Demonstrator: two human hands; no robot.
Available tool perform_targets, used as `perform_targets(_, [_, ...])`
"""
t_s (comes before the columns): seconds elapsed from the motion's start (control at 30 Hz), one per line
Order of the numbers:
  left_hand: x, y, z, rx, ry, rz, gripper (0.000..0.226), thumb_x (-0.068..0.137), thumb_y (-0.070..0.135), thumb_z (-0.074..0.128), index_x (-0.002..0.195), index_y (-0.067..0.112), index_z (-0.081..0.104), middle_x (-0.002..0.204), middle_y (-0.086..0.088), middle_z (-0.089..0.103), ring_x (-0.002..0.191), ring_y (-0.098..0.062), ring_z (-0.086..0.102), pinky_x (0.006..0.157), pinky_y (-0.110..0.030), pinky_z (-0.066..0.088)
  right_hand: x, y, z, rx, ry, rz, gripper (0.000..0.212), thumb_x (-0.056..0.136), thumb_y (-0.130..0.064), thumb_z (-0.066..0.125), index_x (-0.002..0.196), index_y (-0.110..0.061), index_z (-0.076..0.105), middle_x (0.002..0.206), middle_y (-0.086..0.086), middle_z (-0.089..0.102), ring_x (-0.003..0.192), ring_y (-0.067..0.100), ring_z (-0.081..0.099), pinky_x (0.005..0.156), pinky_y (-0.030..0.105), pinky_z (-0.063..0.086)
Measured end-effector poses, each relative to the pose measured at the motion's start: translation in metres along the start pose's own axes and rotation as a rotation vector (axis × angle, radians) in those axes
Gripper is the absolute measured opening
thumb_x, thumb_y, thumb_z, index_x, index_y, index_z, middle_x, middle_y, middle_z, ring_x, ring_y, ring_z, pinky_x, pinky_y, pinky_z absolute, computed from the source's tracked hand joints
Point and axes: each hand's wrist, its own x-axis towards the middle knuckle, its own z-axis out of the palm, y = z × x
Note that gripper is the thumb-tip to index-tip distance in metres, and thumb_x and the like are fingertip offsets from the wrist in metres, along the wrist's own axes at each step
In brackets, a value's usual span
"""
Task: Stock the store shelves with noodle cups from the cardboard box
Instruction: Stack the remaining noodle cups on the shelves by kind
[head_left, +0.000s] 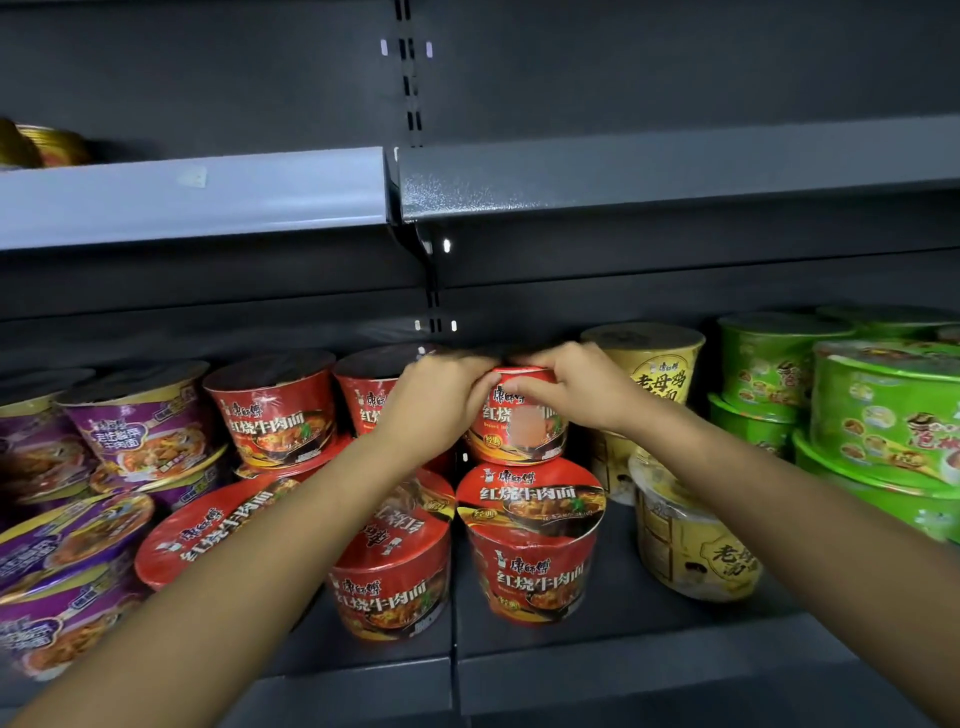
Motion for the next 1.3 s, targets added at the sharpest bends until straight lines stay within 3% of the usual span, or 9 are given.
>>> perform_targets(0.1, [0.006,-0.001,-0.005,0.051,-0.137,-0.029,0.041,0.094,0.036,0.053,0.132,0.021,0.053,0.114,-0.007,0.068,0.104,-0.028,0.062,0.085,-0.039,0.052,0.008,0.0,0.002,-0.068,-0.017,0.039,0.043,0.092,-0.047,0.052,0.115,-0.012,0.065,0.102,0.004,0.071,0.087,0.012,0.065,0.07,0.018,0.051])
perform_targets(0.17, [0.009,-0.001,-0.006,0.094,-0.213,-0.056,0.051,0.092,0.041,0.055,0.139,0.022,0.044,0.122,-0.006,0.064,0.109,-0.027,0.06,0.088,-0.038,0.05,0.011,0.001,0.003,-0.104,-0.02,0.058,0.042,0.093,-0.046,0.05,0.114,-0.011,0.062,0.09,-0.004,0.066,0.074,0.003,0.056,0.058,0.006,0.038])
perform_targets(0.23, [0.012,0.0,-0.004,0.128,-0.244,-0.085,0.054,0.093,0.043,0.054,0.141,0.024,0.04,0.127,-0.006,0.06,0.113,-0.027,0.058,0.088,-0.039,0.049,0.013,0.002,0.004,-0.126,-0.03,0.072,0.042,0.094,-0.046,0.048,0.116,-0.012,0.06,0.084,-0.007,0.061,0.069,0.0,0.047,0.051,0.006,0.03])
perform_targets(0.33, [0.015,0.0,0.001,0.149,-0.262,-0.127,0.053,0.093,0.044,0.052,0.14,0.023,0.039,0.125,-0.008,0.06,0.112,-0.028,0.058,0.086,-0.04,0.049,0.015,0.003,0.003,-0.15,-0.062,0.082,0.046,0.095,-0.047,0.045,0.122,-0.011,0.057,0.103,0.003,0.063,0.083,0.007,0.046,0.054,0.01,0.029])
perform_targets(0.47, [0.017,-0.002,0.006,0.159,-0.269,-0.147,0.052,0.093,0.046,0.052,0.139,0.022,0.04,0.119,-0.009,0.062,0.107,-0.028,0.06,0.082,-0.04,0.051,0.018,0.005,0.002,-0.193,-0.106,0.091,0.05,0.096,-0.05,0.042,0.133,-0.018,0.05,0.125,0.007,0.059,0.107,0.018,0.055,0.074,0.021,0.035])
perform_targets(0.6, [0.02,-0.005,0.008,0.16,-0.305,-0.176,0.053,0.094,0.045,0.049,0.141,0.022,0.037,0.12,-0.011,0.06,0.109,-0.028,0.058,0.08,-0.037,0.049,0.023,0.008,0.002,-0.235,-0.165,0.093,0.053,0.096,-0.052,0.037,0.142,-0.024,0.039,0.137,0.006,0.051,0.118,0.022,0.052,0.084,0.026,0.04])
perform_targets(0.97, [0.024,-0.012,0.019,0.242,-0.232,-0.102,0.052,0.092,0.048,0.052,0.135,0.02,0.043,0.111,-0.013,0.064,0.103,-0.031,0.06,0.082,-0.037,0.05,0.029,0.013,-0.002,-0.239,-0.24,0.083,0.051,0.1,-0.043,0.034,0.148,-0.027,0.027,0.149,0.005,0.038,0.131,0.021,0.04,0.089,0.02,0.031])
perform_targets(1.2, [0.023,-0.018,0.023,0.214,-0.201,-0.059,0.049,0.092,0.046,0.052,0.134,0.021,0.046,0.116,-0.012,0.064,0.106,-0.031,0.06,0.086,-0.038,0.051,0.03,0.018,-0.002,-0.187,-0.236,0.085,0.05,0.1,-0.043,0.036,0.147,-0.028,0.029,0.149,0.003,0.039,0.131,0.02,0.041,0.084,0.016,0.027])
perform_targets(1.3, [0.022,-0.024,0.023,0.131,-0.165,-0.033,0.039,0.098,0.038,0.045,0.132,0.022,0.051,0.114,-0.012,0.066,0.102,-0.031,0.062,0.086,-0.038,0.051,0.032,0.023,-0.001,-0.139,-0.243,0.085,0.05,0.099,-0.043,0.038,0.146,-0.031,0.031,0.149,0.0,0.038,0.132,0.018,0.039,0.091,0.017,0.029])
